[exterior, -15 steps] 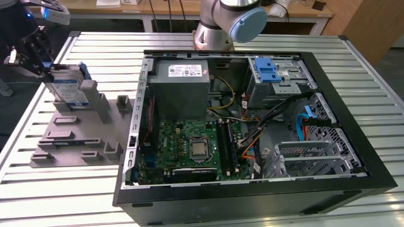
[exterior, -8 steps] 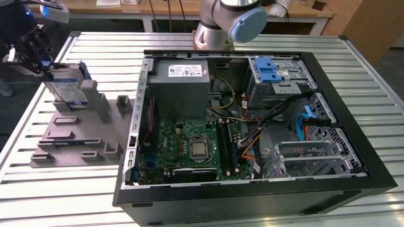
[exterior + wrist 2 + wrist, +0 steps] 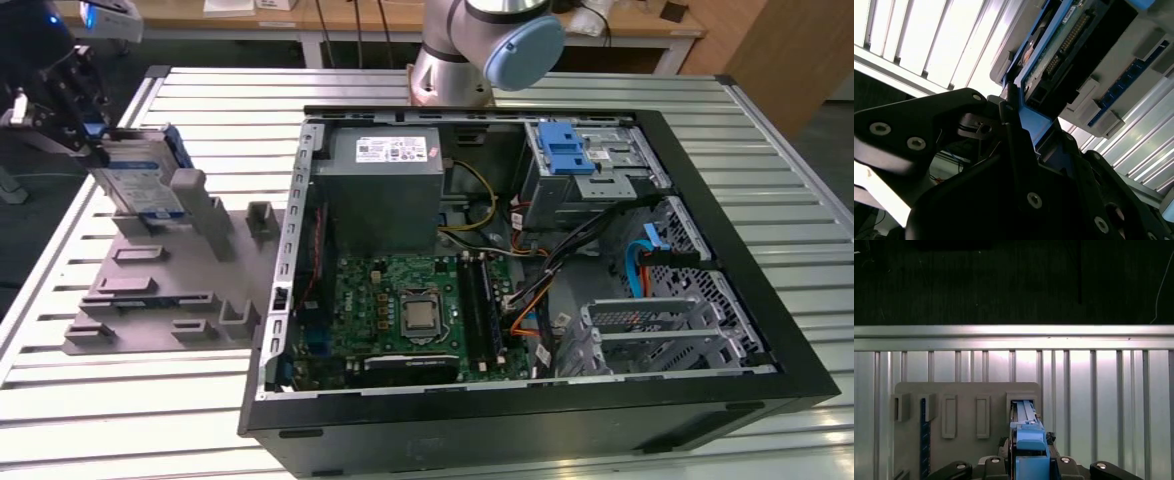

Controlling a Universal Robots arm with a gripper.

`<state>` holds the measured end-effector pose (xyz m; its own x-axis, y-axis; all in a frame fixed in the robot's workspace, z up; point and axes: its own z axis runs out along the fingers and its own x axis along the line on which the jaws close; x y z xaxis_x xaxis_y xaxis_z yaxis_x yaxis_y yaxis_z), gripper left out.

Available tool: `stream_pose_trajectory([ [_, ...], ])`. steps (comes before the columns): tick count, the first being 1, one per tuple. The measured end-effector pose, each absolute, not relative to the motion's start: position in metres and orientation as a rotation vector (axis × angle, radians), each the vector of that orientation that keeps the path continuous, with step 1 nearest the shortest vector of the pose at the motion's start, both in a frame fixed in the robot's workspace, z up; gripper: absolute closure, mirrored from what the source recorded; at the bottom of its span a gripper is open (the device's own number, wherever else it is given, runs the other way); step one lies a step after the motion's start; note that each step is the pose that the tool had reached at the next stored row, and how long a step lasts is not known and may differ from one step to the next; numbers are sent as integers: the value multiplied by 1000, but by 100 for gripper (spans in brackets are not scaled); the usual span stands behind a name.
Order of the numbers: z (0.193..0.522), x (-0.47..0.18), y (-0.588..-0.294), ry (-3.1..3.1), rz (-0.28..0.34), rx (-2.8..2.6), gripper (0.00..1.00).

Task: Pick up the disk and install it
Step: 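Pick up the disk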

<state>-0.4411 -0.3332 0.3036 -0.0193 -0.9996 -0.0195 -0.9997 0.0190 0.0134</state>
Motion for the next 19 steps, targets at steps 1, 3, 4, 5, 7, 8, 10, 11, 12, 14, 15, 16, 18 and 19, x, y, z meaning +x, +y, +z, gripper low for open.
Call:
stream_pose_trajectory([
  [1, 304, -441, -333, 2239, 36, -2197, 64],
  [3, 305, -441, -333, 2239, 37, -2197, 64],
  [4, 306, -441, -333, 2239, 37, -2197, 64],
  [5, 306, -441, -333, 2239, 36, -2197, 64],
  [7, 307, -441, -333, 2239, 36, -2197, 64],
  [8, 307, -441, -333, 2239, 36, -2197, 64],
  [10, 308, -441, -333, 2239, 36, -2197, 64],
  [11, 309, -441, -333, 2239, 36, -2197, 64],
  [12, 309, -441, -333, 2239, 36, -2197, 64],
  [14, 310, -441, -333, 2239, 36, -2197, 64],
  [15, 310, -441, -333, 2239, 36, -2197, 64],
  [16, 310, -441, -333, 2239, 36, -2197, 64],
  [18, 310, -441, -333, 2239, 36, -2197, 64],
  [19, 310, -441, -333, 2239, 36, -2197, 64],
])
